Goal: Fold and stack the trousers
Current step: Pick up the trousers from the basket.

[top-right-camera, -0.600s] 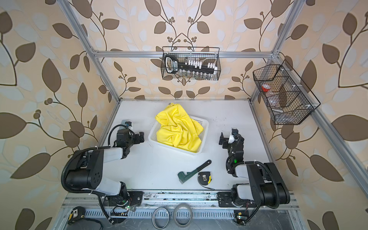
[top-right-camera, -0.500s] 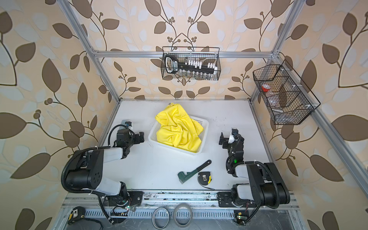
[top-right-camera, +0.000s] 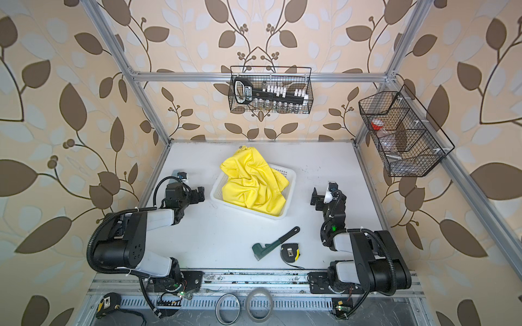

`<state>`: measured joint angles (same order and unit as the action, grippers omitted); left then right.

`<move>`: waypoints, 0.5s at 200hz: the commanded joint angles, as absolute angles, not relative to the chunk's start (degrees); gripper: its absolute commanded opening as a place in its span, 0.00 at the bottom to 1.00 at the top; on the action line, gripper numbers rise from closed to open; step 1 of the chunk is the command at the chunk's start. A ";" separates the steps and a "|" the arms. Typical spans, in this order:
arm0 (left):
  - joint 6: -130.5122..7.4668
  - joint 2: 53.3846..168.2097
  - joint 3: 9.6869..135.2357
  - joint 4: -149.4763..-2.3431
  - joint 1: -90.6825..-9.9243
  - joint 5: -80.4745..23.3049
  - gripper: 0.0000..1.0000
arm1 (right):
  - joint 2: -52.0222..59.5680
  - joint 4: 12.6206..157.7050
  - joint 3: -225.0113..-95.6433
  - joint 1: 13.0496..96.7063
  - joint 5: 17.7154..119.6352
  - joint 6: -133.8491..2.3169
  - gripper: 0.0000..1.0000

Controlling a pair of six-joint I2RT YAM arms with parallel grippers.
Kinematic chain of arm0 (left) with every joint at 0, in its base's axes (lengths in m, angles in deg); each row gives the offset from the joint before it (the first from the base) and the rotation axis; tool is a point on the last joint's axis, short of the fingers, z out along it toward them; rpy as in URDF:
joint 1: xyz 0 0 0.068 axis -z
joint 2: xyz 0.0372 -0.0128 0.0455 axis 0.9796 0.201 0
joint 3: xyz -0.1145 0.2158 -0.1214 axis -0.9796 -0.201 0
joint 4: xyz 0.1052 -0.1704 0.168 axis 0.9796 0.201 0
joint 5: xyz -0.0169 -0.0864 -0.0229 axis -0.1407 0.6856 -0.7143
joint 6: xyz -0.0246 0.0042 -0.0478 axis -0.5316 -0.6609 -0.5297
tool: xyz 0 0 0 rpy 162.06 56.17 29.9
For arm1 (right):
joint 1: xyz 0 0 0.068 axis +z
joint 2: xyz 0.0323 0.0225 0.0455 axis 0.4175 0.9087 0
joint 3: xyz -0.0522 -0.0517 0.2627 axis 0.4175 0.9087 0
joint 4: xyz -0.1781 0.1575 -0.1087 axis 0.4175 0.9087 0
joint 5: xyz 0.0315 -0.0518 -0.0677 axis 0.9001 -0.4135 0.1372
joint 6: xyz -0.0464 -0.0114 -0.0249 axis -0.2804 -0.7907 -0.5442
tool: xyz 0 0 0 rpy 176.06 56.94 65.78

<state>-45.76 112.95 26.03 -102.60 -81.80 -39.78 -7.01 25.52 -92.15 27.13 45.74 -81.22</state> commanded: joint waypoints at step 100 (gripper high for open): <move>-45.04 106.61 31.92 -93.57 -81.77 -40.39 0.99 | -14.35 28.58 -92.23 25.06 48.74 -80.82 1.00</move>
